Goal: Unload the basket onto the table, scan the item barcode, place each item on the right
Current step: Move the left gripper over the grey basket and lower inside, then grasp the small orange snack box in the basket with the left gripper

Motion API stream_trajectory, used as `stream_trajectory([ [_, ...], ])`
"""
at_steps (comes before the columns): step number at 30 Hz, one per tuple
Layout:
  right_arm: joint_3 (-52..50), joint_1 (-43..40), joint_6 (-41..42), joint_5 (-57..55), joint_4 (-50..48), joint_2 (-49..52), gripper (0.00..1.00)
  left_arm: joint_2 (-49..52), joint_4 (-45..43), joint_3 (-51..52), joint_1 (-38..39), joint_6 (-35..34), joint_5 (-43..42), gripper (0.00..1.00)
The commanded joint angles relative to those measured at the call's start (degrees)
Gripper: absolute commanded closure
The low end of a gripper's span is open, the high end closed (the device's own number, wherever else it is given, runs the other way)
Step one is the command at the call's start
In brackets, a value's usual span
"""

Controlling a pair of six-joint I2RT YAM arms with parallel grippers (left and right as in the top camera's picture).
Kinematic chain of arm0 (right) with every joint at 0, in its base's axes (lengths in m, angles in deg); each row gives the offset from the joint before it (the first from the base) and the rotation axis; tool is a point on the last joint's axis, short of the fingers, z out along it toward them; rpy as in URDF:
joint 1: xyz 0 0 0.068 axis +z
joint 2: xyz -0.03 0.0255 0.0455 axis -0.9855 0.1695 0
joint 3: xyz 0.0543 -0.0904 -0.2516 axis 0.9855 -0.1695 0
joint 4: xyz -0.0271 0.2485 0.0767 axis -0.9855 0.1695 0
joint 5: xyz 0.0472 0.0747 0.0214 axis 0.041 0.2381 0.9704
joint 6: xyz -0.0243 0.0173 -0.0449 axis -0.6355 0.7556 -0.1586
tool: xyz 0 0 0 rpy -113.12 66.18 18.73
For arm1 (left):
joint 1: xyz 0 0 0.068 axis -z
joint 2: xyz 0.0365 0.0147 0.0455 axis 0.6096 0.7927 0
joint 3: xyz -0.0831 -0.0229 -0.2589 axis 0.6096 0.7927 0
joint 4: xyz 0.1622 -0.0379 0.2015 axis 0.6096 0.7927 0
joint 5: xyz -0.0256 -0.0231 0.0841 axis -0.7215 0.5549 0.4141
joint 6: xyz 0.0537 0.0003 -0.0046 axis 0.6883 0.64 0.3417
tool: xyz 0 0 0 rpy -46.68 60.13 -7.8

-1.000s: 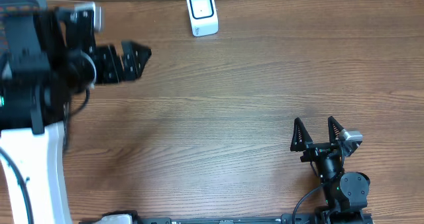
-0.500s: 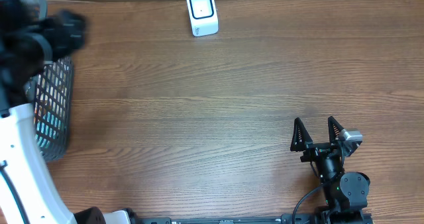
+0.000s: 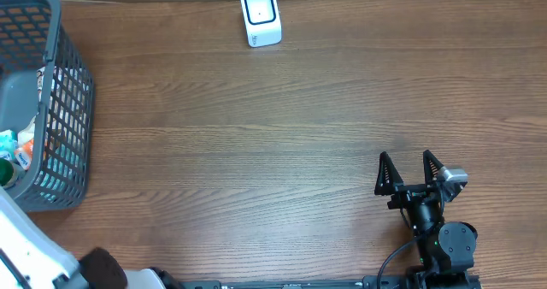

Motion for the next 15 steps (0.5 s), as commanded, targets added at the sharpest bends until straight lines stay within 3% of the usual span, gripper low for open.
stream_trajectory([
  [1, -0.6, 0.2, 0.0, -0.7, -0.3, -0.7, 0.00, 4.2, 0.3, 0.8, -0.8, 1.0, 1.8, 0.27],
  [11, -0.6, 0.2, 0.0, -0.7, -0.3, -0.7, 0.00, 13.7, 0.6, 0.8, -0.9, 6.2, 1.4, 0.26],
  [15, -0.6, 0.2, 0.0, -0.7, -0.3, -0.7, 0.00, 18.2, 1.6, 1.2, -1.2, 7.7, 1.8, 0.32],
])
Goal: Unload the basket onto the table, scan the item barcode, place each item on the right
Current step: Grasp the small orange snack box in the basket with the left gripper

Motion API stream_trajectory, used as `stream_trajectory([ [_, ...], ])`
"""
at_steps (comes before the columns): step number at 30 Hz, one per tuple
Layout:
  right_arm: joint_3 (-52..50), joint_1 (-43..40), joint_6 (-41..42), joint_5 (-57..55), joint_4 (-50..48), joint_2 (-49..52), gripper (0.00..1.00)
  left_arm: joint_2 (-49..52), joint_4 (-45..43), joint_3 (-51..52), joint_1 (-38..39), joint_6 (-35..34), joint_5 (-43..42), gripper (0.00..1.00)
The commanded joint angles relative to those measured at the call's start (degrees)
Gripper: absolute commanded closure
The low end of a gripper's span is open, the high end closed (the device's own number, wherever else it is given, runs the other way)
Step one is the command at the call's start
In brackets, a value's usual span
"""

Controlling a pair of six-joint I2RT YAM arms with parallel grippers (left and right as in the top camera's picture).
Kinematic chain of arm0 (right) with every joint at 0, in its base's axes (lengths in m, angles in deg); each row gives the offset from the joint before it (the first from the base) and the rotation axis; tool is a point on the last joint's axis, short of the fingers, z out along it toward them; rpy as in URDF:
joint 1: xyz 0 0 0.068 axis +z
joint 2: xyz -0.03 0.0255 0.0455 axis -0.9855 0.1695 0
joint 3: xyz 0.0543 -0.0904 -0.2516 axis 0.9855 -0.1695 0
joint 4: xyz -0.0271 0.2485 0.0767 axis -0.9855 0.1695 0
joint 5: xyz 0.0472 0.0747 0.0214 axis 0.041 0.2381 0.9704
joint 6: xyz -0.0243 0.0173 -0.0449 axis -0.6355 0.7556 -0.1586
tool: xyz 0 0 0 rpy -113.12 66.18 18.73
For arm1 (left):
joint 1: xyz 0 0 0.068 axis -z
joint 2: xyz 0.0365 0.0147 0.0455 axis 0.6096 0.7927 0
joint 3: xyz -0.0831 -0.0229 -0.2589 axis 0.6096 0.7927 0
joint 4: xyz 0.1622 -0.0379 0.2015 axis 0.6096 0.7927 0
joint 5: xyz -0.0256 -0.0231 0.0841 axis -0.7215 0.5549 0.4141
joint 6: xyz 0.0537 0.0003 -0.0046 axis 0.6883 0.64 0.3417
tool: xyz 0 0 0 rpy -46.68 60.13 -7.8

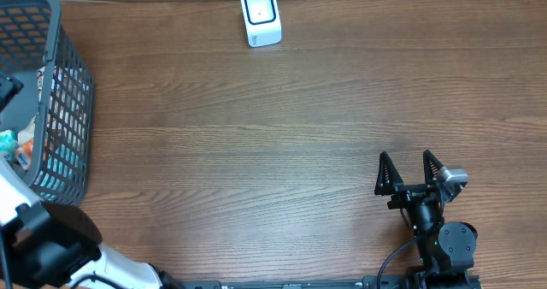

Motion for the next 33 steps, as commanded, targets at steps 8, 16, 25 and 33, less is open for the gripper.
stream_trajectory([
  [8, -0.6, 0.2, -0.1, -0.7, -0.3, -0.7, 0.00, 6.8, -3.4, 8.4, -1.3, 4.3, 3.9, 0.40],
  [16, -0.6, 0.2, -0.1, -0.7, -0.3, -0.7, 0.00, 7.1, -9.9, 15.8, -1.4, 4.7, 7.4, 0.45],
  [25, -0.6, 0.2, -0.1, -0.7, -0.3, -0.7, 0.00, 7.5, -20.4, 23.0, -1.3, 5.4, 8.2, 0.51],
  [33, -0.6, 0.2, -0.1, -0.7, -0.3, -0.7, 0.00, 10.3, -23.5, 25.7, -1.5, 6.6, 9.1, 0.56],
])
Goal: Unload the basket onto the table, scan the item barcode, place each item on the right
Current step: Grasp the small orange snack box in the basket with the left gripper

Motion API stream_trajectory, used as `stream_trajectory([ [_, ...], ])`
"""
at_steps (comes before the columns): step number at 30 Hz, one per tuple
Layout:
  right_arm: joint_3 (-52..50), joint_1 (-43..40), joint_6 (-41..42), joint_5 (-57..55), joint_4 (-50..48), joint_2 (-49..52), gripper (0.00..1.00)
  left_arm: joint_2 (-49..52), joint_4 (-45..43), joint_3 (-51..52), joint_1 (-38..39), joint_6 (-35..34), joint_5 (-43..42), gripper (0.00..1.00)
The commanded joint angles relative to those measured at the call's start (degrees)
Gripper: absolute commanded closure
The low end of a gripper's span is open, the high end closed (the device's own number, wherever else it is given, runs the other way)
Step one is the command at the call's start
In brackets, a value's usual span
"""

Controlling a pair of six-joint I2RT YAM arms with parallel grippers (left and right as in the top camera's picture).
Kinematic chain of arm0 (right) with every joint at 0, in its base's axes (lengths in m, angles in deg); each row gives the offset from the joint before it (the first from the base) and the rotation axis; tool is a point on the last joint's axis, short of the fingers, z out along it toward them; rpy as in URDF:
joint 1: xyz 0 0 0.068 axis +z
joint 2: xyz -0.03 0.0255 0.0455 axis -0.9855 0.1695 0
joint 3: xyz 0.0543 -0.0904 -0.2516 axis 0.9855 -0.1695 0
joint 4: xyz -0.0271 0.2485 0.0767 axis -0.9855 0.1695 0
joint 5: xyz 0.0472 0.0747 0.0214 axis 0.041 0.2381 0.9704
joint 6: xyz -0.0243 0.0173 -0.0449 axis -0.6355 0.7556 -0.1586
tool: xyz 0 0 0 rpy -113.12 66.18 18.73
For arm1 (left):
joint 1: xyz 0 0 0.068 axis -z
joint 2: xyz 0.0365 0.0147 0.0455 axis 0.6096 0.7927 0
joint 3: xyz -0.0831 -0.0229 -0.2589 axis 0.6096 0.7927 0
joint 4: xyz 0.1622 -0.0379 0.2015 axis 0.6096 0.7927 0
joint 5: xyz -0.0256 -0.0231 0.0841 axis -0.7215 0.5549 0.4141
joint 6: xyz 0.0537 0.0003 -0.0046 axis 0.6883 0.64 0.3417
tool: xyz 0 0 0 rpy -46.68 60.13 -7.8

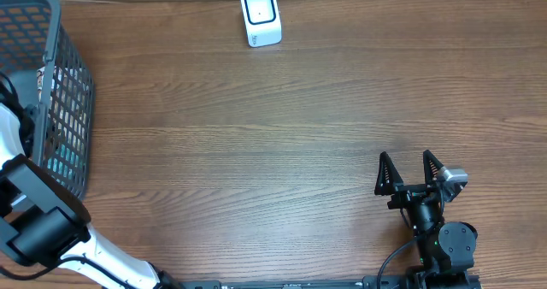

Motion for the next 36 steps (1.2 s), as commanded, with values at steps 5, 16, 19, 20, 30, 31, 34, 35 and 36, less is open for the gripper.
stream_trajectory([
  [5, -0.6, 0.2, -0.1, -0.7, -0.4, -0.7, 0.00, 2.8, -2.4, 0.9, -0.6, 1.3, 2.4, 0.63],
  [16, -0.6, 0.2, -0.1, -0.7, -0.4, -0.7, 0.00, 2.8, -3.7, 0.9, -0.7, 1.3, 2.6, 0.96],
  [19, -0.6, 0.2, -0.1, -0.7, -0.4, -0.7, 0.00, 2.7, -2.3, 0.8, -0.7, 1.3, 2.6, 0.96],
  [20, -0.6, 0.2, -0.1, -0.7, -0.4, -0.7, 0.00, 2.6, -2.1, 0.8, -0.6, 1.3, 2.6, 0.96],
  [30, -0.6, 0.2, -0.1, -0.7, -0.4, -0.7, 0.00, -0.2, 4.9, -6.0, -0.6, 1.3, 2.4, 0.96],
  [31, -0.6, 0.2, -0.1, -0.7, -0.4, -0.7, 0.00, -0.7, 5.5, -7.3, -0.6, 1.3, 2.3, 0.96],
  [34, -0.6, 0.2, -0.1, -0.7, -0.4, -0.7, 0.00, -2.5, 6.3, -9.6, -0.5, 1.3, 1.4, 0.96],
  [35, -0.6, 0.2, -0.1, -0.7, -0.4, -0.7, 0.00, -3.1, 6.2, -9.6, -0.5, 1.3, 0.9, 0.96],
  [36, -0.6, 0.2, -0.1, -0.7, -0.4, -0.7, 0.00, -3.5, 6.2, -9.6, -0.5, 1.3, 0.9, 0.96],
])
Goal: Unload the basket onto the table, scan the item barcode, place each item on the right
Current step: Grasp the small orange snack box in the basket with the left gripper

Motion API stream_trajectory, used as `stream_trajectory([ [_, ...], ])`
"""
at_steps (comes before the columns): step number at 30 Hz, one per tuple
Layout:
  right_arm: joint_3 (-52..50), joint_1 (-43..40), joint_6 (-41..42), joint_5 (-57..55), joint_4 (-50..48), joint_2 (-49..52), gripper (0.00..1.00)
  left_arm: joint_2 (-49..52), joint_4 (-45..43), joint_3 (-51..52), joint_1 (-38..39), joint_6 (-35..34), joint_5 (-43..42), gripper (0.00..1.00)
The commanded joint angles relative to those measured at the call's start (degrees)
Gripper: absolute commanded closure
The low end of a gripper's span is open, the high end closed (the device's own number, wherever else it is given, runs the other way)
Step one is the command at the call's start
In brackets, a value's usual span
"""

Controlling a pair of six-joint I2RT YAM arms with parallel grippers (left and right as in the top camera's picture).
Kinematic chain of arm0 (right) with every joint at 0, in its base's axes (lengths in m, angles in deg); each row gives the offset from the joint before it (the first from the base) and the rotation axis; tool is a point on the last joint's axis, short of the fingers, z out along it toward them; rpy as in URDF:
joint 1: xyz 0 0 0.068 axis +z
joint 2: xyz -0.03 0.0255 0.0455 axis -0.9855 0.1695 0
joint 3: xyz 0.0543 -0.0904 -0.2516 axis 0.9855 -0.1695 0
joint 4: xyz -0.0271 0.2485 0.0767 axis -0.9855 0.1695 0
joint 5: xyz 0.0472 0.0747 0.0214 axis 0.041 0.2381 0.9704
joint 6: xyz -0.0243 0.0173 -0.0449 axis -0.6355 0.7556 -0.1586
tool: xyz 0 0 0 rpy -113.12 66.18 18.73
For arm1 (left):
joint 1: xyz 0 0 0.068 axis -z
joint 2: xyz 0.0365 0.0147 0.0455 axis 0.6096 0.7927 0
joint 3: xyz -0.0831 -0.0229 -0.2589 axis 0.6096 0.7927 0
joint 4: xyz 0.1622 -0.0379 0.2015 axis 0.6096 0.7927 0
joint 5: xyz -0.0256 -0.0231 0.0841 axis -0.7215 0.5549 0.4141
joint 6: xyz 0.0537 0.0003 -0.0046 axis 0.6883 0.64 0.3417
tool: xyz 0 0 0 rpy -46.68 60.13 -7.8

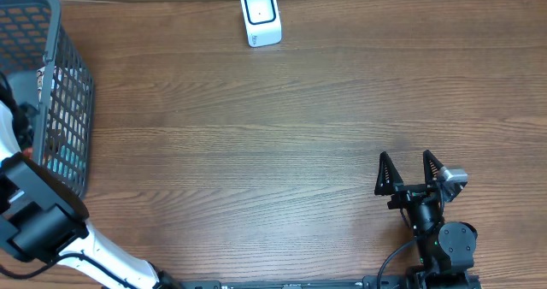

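Note:
The white barcode scanner point(261, 16) stands at the table's far edge, its dark window facing up. At the far left is a grey mesh basket point(64, 84) holding the items; a white labelled pack point(47, 85) and something teal point(60, 161) show through its wall. My left arm point(34, 216) reaches from the front left corner into the basket. Its wrist point(15, 114) is inside, and its fingers are hidden beneath it. My right gripper point(410, 171) rests open near the front right, holding nothing.
The wooden table point(256, 152) runs between basket and right arm. The basket's tall mesh wall point(77, 126) stands between my left wrist and the table's middle. The right arm's base point(444, 242) sits at the front edge.
My left arm has shifted only slightly inside the basket. A bit of orange now shows beside the wrist. The right arm and scanner have not moved.
My left arm first lay at the front left corner, leaving the basket's teal, orange and green items uncovered. Then it stood over the basket's near side. By 1.2 s ago its wrist was inside the basket covering the items, and it remains there.

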Motion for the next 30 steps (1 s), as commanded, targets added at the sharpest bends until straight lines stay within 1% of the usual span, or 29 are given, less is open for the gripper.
stream_trajectory([
  [1, -0.6, 0.2, -0.1, -0.7, -0.3, -0.7, 0.00, -3.9, 0.4, -2.1, -0.4, 0.2, -0.7, 0.96],
  [2, -0.6, 0.2, -0.1, -0.7, -0.3, -0.7, 0.00, -3.9, 0.9, -2.0, -0.4, 0.2, -0.8, 0.96],
  [3, -0.6, 0.2, -0.1, -0.7, -0.3, -0.7, 0.00, -3.8, 1.3, -1.8, -0.4, 0.2, -0.8, 0.92],
  [4, -0.6, 0.2, -0.1, -0.7, -0.3, -0.7, 0.00, -3.5, 1.4, -1.2, -0.4, 0.2, -0.8, 0.80],
  [5, -0.6, 0.2, -0.1, -0.7, -0.3, -0.7, 0.00, -3.4, 1.2, -0.5, -0.4, 0.2, -0.7, 0.58],
  [6, -0.6, 0.2, -0.1, -0.7, -0.3, -0.7, 0.00, -3.0, 0.7, 0.6, -0.4, 0.2, -0.7, 0.44],
  [7, -0.6, 0.2, -0.1, -0.7, -0.3, -0.7, 0.00, -2.7, 0.2, 1.4, -0.5, 0.2, -0.7, 0.37],
  [8, -0.6, 0.2, -0.1, -0.7, -0.3, -0.7, 0.00, -2.6, -0.2, 2.3, -0.6, 0.2, -0.7, 0.34],
  [10, -0.6, 0.2, -0.1, -0.7, -0.3, -0.7, 0.00, -2.2, -1.3, 4.3, -0.7, 0.4, -0.5, 0.34],
  [13, -0.6, 0.2, -0.1, -0.7, -0.3, -0.7, 0.00, -1.6, -4.3, 7.5, -0.7, 2.5, -0.5, 0.35],
  [16, -0.6, 0.2, -0.1, -0.7, -0.3, -0.7, 0.00, -1.2, -7.2, 10.1, -0.7, 3.5, -0.1, 0.38],
  [19, -0.6, 0.2, -0.1, -0.7, -0.3, -0.7, 0.00, -1.1, -10.2, 12.5, -0.7, 3.5, 2.4, 0.38],
  [22, -0.6, 0.2, -0.1, -0.7, -0.3, -0.7, 0.00, -1.1, -12.4, 14.0, -0.8, 3.5, 5.4, 0.35],
  [24, -0.6, 0.2, -0.1, -0.7, -0.3, -0.7, 0.00, -0.7, -13.8, 14.5, -1.0, 4.4, 5.7, 0.35],
  [29, -0.6, 0.2, -0.1, -0.7, -0.3, -0.7, 0.00, 1.2, -15.7, 14.9, -1.1, 4.5, 5.2, 0.38],
  [30, -0.6, 0.2, -0.1, -0.7, -0.3, -0.7, 0.00, 1.6, -16.0, 14.9, -1.0, 4.5, 5.3, 0.41],
])
